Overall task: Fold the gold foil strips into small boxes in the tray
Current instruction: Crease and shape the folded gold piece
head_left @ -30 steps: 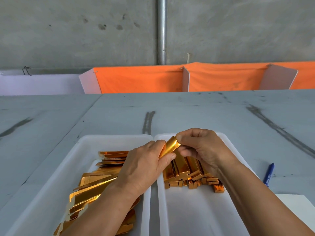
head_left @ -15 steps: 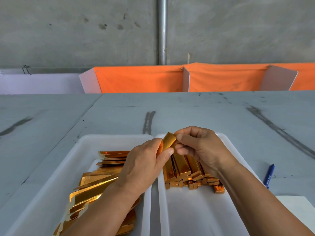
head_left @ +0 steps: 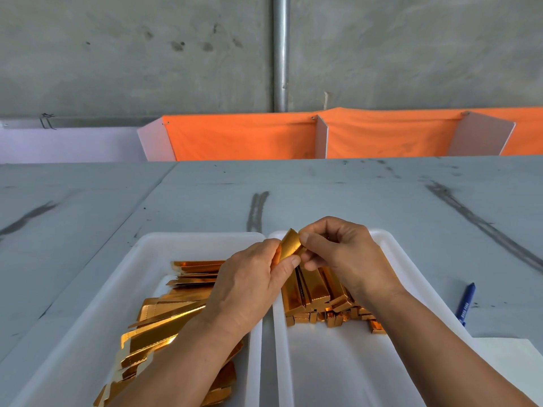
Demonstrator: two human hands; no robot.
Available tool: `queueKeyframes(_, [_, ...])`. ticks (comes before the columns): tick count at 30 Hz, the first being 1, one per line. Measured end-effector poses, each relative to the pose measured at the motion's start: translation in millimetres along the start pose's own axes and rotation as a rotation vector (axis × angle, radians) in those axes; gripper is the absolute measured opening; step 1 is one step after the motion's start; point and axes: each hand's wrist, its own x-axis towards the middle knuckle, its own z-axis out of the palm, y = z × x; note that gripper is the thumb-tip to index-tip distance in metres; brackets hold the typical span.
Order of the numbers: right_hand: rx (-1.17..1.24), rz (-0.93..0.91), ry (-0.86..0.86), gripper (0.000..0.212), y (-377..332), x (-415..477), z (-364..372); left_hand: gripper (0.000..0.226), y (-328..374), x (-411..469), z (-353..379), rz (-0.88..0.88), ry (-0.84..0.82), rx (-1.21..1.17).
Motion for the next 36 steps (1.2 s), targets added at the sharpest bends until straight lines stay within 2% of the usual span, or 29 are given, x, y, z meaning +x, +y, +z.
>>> queueKeyframes(4, [-0.027,-0.021,0.000,0.008,2,1,1,0.044,-1,1,1,-0.006,0.013,0.032])
queueKeyframes(11, [-0.051,-0.024,0.009,0.006,3,1,-1,0.040,-2,1,1,0.010,-0.007,0.047])
queueKeyframes(16, [-0.090,-0.023,-0.043,0.021,3,1,0,0.038,-3,2,0,0.025,-0.029,0.043])
queueKeyframes(22, [-0.116,-0.021,-0.082,0.014,3,2,-2,0.040,-6,2,-2,0.047,-0.041,0.073])
queueKeyframes(27, [-0.013,0.023,-0.107,0.011,3,3,-5,0.044,-8,2,-3,0.048,-0.053,0.065])
queueKeyframes(31, [-0.070,0.024,-0.120,0.001,3,4,-5,0.050,-9,2,0,0.081,-0.071,0.131])
queueKeyframes(33, [-0.042,0.028,-0.111,0.002,4,5,-5,0.060,-10,4,-1,0.072,-0.019,0.166])
queueKeyframes(36, [0.080,0.055,-0.045,0.001,3,6,-7,0.081,-10,8,-7,-0.045,0.219,0.140])
